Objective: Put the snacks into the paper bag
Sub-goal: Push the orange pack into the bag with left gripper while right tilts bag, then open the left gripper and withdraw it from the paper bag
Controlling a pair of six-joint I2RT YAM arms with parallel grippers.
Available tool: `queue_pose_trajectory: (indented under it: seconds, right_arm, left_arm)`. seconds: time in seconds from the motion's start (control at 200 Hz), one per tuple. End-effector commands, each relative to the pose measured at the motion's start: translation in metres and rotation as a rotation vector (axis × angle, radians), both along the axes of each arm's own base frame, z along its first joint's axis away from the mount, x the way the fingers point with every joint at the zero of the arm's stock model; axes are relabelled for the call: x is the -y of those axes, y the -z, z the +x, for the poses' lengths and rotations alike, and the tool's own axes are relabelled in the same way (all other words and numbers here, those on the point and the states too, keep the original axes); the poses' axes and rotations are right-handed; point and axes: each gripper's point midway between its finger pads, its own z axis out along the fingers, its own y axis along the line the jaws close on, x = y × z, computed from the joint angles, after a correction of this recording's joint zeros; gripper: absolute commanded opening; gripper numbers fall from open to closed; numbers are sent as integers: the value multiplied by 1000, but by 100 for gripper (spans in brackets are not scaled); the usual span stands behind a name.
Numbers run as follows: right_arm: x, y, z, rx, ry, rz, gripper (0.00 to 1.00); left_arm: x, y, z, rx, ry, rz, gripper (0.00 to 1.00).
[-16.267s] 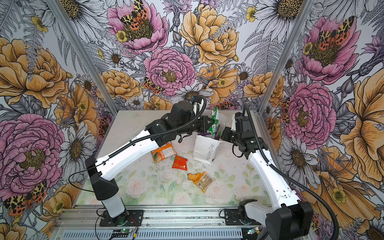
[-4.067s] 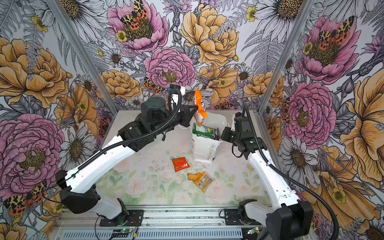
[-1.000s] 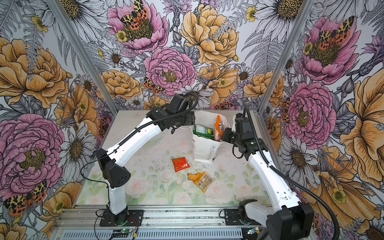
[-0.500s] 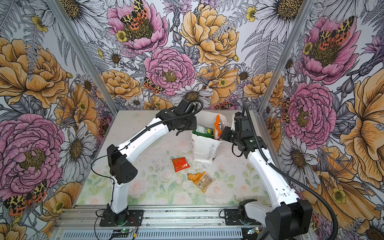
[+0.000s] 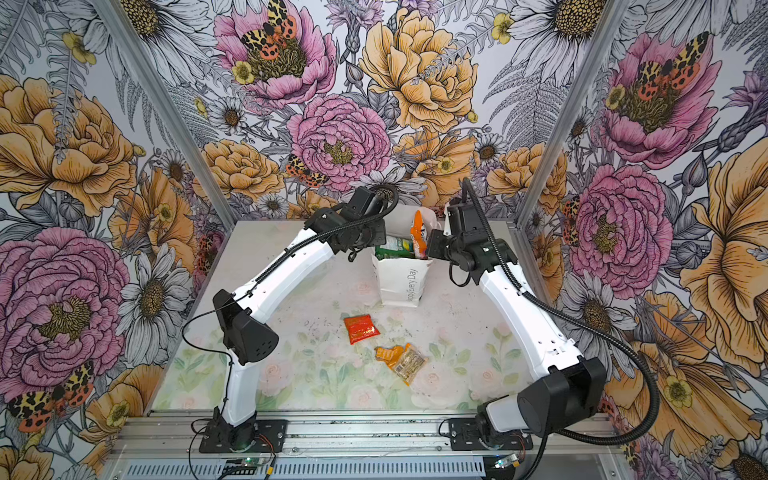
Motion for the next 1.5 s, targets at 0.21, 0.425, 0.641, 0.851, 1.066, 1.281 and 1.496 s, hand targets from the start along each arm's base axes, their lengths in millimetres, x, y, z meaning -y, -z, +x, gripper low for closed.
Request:
queue_pose_trajectory:
  seconds: [0.21,0.425,0.641,0.851,1.066,1.281,1.496]
  right_arm:
    - [-3,-24,-4,103,4,25,0]
    - [-8,13,-4,18,-6,27,0]
    - [2,11,-6,32,8,3,0]
    - [15,14,-8,26,31,6,0]
    - [20,29,-16,-6,55,8,0]
    - [20,33,-19,-17,44,13,0]
    - [18,32,-18,-18,39,22,0]
  left_arm:
    - [-9,-31,-18,93,-21,-170,0]
    - [6,1,-20,1,39,-198,0]
    - [32,12,-19,-65,127,-246,3]
    - [40,3,-19,-46,148,-246,17]
    - [35,-12,-31,-53,192,-280,60]
    - [2,-60,-58,68,211,-263,88]
    - [-42,-89,-89,236,183,-222,96]
